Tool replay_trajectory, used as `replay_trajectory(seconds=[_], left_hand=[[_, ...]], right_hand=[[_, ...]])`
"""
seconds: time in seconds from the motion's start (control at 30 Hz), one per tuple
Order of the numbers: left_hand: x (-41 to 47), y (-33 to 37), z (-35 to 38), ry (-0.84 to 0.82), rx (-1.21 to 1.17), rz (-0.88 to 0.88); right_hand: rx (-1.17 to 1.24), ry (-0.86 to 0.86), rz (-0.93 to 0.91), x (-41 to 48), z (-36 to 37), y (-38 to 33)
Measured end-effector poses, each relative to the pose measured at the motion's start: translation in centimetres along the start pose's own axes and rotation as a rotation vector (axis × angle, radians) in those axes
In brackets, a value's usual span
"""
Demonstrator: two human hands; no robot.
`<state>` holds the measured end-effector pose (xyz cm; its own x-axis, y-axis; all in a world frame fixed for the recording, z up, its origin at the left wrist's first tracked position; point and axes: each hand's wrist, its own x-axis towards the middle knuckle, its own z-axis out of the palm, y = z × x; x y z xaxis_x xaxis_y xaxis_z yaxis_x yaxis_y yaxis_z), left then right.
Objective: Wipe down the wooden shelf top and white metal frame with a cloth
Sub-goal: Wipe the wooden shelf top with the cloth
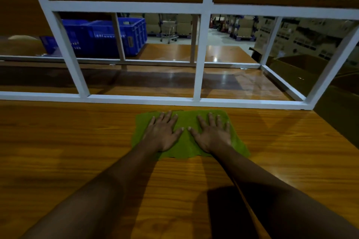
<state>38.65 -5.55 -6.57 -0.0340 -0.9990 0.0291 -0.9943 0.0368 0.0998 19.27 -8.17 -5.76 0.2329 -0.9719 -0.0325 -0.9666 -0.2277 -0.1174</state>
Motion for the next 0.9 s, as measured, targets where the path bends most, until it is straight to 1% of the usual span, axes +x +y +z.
replay_trajectory(seconds=[0.17, 0.23, 0.4, 0.53, 0.67, 0.9], left_hand=[[-4.6, -1.1, -0.4, 0.072, -0.051, 0.001], [-6.4, -1.2, -0.5, 0.076, -0.062, -0.006], [-9.8, 0.1, -0.6, 0.016, -0.045, -0.024], [-11.1, 2.5, -0.5, -0.015, -0.041, 0.014], [-10.4, 4.9, -0.4, -0.043, -0.039, 0.056], [-4.8, 6.1, -0.4, -0.060, -0.042, 0.091]], right_hand=[[-0.009, 0.008, -0.018, -3.1, 0.3, -2.2], [-0.018, 0.004, -0.021, -4.5, 0.5, -2.7], [-0.015, 0.015, -0.010, -8.4, 0.9, -2.7], [-0.042, 0.015, 0.035, -11.0, 0.7, -1.1], [-0.044, 0.051, 0.089, -11.4, 0.5, 1.0], [-0.048, 0.022, 0.165, -7.4, 0.0, 3.3]])
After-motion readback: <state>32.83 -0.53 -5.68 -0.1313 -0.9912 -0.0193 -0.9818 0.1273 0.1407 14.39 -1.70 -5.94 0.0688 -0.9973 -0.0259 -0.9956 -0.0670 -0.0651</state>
